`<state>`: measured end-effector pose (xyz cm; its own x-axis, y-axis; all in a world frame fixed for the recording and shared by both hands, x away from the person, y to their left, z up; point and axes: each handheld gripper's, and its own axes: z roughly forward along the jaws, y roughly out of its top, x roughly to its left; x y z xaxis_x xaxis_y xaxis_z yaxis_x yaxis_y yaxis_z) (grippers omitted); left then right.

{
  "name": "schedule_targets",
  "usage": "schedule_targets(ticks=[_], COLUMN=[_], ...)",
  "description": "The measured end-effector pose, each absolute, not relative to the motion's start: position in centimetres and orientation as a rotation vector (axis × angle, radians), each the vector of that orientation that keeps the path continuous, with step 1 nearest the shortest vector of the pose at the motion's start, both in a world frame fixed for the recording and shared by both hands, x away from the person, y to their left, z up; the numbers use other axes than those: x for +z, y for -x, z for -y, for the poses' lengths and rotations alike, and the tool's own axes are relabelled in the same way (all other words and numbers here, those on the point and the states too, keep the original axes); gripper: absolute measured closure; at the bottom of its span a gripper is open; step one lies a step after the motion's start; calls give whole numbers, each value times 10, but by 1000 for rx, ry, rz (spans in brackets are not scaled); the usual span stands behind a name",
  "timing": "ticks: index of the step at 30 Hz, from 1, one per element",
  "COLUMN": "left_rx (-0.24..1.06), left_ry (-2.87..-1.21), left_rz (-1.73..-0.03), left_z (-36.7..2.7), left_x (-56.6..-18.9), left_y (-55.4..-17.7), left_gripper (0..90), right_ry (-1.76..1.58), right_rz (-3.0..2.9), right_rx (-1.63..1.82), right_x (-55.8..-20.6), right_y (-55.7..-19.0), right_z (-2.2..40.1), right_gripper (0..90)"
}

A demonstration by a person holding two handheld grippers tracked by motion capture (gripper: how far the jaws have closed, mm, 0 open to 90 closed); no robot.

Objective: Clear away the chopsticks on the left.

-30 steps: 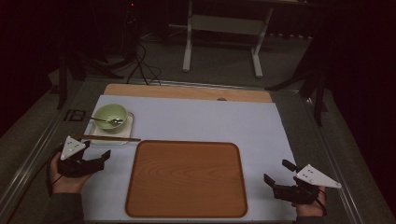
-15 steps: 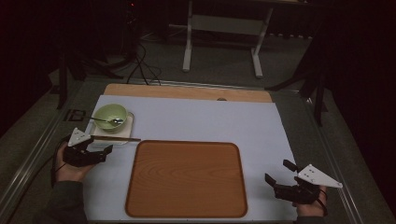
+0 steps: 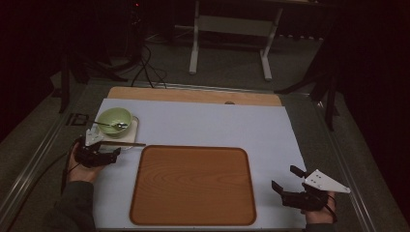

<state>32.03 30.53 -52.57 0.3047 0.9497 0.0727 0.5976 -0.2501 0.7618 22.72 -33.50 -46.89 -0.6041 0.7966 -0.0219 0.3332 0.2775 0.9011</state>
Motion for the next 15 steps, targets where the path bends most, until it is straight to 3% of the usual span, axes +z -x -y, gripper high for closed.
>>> schedule_targets(ticks=[15], left_rx=[714], left_ry=[-1881], left_rz=[-1398], left_z=[-311], left_x=[-530], left_y=[-328], left_gripper=[166], right_ry=[-1007], right_rz=[-2083], right_rx=[1293], right_x=[-469], right_y=[-227], right_z=[335], right_gripper=[111])
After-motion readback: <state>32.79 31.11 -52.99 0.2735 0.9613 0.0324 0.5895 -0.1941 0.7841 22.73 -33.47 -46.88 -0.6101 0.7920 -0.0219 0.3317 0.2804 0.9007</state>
